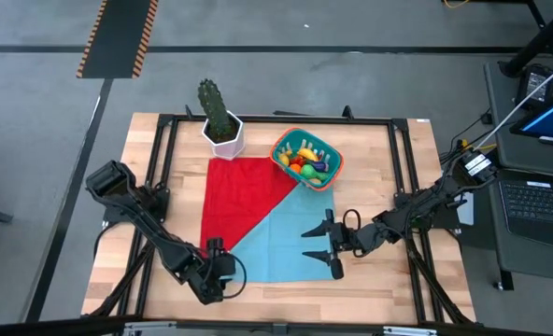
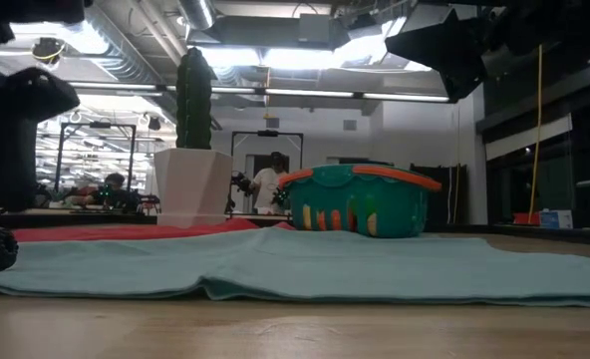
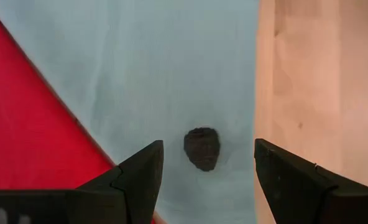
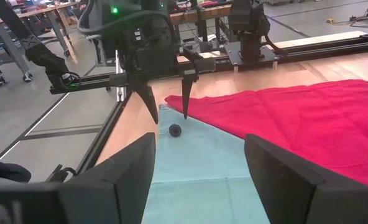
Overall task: Pick and placing Produce into tupperware
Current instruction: Put the blackberry into the blue basket
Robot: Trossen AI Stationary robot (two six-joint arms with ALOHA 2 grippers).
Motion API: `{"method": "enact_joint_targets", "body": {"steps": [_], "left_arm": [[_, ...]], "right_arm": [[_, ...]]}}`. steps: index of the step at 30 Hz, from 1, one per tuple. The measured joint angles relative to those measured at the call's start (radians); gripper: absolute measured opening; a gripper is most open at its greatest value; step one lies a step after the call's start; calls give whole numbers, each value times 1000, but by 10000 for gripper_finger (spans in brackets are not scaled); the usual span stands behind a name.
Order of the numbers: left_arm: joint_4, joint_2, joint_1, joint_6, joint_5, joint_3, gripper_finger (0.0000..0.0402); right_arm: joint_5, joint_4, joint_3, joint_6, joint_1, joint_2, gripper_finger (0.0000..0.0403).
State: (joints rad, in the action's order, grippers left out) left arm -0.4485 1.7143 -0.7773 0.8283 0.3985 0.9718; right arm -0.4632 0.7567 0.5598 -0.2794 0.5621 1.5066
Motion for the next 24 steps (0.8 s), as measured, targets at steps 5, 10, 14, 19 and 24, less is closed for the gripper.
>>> {"method": "enact_joint_targets", "body": {"steps": [5,10,14,19,24], "left_arm": [[0,15,0,0,-1,0,238],[22,15,0,0,0,0,238],[33,36,0,0,-1,0,238],[43,56,8,0,-18,0,238],[43,56,18,0,-18,0,238]], "right_arm": [[0,-3,0,0,0,0,248],[0,-6,0,0,0,0,248],[0,-6,0,0,0,0,248],[0,-11,0,-2,0,0,248],[0,-14,0,-4,0,0,248]]}}
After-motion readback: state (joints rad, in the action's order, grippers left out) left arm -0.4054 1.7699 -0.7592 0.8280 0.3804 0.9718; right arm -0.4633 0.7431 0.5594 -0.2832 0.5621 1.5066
